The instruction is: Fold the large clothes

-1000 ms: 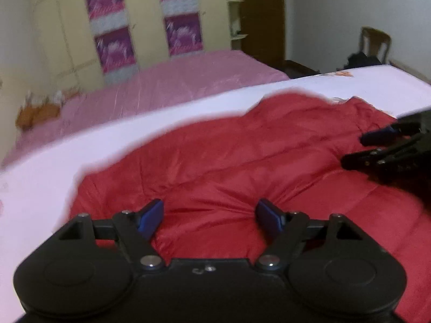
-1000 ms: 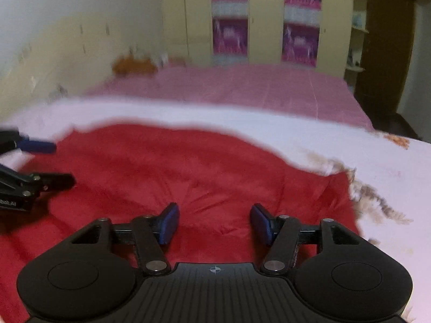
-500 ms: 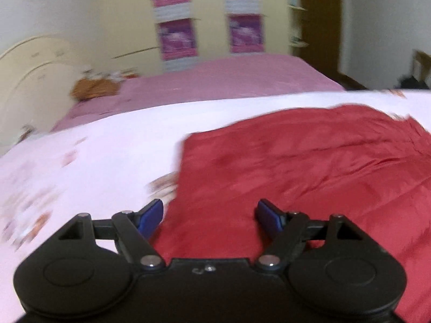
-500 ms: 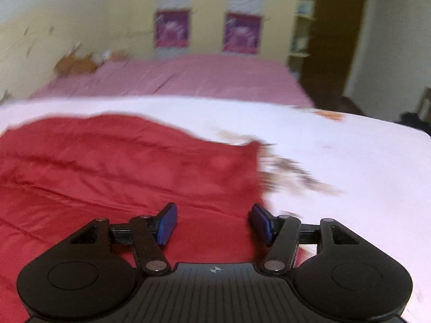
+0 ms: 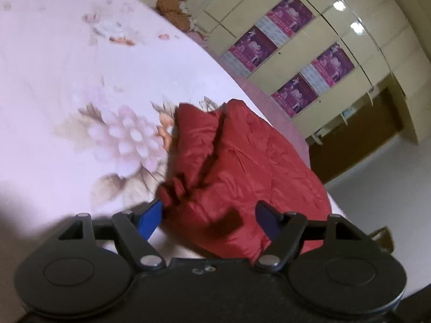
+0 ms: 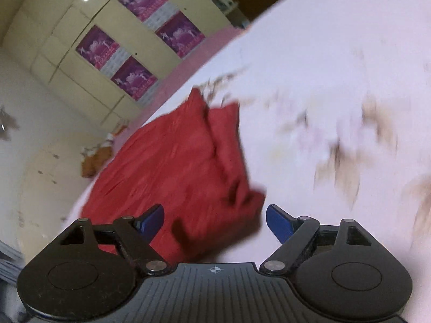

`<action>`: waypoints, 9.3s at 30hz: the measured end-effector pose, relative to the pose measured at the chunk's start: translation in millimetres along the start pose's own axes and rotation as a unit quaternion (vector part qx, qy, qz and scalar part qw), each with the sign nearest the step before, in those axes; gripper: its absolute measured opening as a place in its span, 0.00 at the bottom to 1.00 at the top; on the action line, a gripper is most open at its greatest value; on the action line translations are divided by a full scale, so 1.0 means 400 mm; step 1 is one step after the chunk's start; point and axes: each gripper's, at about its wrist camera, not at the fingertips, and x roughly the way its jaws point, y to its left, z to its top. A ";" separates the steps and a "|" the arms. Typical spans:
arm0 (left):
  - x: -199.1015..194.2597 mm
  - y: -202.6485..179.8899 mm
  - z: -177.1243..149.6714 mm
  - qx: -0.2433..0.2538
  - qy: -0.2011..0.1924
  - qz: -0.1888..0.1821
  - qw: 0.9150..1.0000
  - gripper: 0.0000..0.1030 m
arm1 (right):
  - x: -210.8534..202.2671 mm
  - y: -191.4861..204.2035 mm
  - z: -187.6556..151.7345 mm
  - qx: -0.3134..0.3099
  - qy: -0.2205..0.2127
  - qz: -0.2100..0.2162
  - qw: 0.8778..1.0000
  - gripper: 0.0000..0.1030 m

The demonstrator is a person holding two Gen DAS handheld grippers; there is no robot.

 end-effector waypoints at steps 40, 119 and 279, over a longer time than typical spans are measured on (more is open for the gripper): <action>-0.211 -0.097 -0.247 0.048 0.004 0.038 0.998 0.19 | -0.257 -0.061 -0.030 -0.088 0.019 0.021 0.996 0.12; -0.350 -0.245 -0.317 0.216 -0.046 -0.100 0.970 0.18 | -0.176 0.093 -0.334 -0.226 0.150 0.004 0.962 0.00; -0.190 -0.439 -0.745 0.438 0.168 -0.070 0.881 0.47 | -0.376 -0.174 -0.170 -0.360 0.155 -0.026 0.920 0.33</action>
